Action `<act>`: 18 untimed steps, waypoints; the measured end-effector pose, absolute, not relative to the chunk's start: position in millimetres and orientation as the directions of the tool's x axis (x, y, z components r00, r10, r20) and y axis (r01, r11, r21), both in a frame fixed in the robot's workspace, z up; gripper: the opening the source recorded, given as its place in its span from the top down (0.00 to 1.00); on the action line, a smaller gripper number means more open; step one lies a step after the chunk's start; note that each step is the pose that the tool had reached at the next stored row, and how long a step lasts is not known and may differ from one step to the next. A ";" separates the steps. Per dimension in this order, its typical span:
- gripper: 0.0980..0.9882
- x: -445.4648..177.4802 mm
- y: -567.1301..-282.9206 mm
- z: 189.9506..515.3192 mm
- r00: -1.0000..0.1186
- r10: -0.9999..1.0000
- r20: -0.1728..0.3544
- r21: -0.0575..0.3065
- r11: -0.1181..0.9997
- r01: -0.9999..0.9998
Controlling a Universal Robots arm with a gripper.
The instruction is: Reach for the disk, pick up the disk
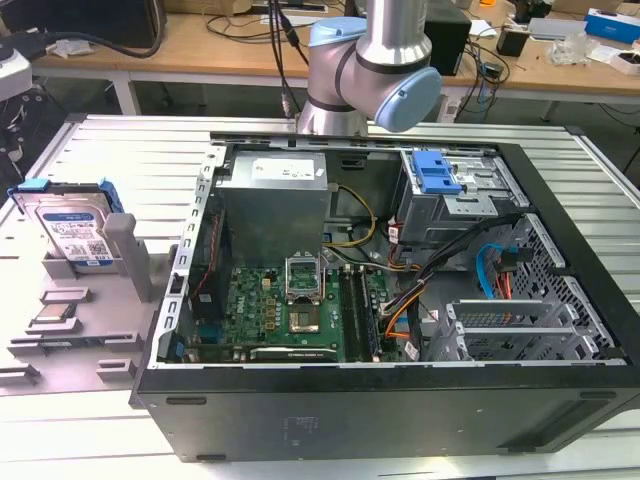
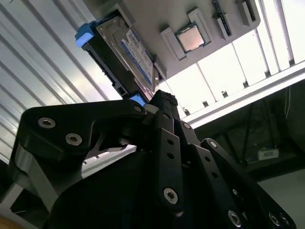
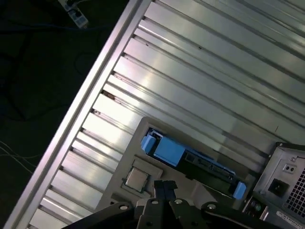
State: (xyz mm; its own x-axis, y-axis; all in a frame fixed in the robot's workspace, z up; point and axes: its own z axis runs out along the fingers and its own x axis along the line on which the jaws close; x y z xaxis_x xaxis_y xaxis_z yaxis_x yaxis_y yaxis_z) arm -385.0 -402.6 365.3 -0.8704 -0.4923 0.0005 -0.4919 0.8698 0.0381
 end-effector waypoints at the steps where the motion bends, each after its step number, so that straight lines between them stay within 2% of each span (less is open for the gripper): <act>1: 0.99 -385.0 -402.6 365.3 -0.863 -0.505 0.000 0.038 0.862 -0.505; 18: 0.99 -385.0 -402.7 365.3 -0.656 -0.754 0.000 0.038 0.656 -0.754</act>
State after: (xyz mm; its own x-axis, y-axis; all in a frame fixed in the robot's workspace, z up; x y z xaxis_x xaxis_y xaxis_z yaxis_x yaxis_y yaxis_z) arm -385.0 -402.7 365.3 -0.6563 -0.7545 0.0005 -0.7539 0.6559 0.0382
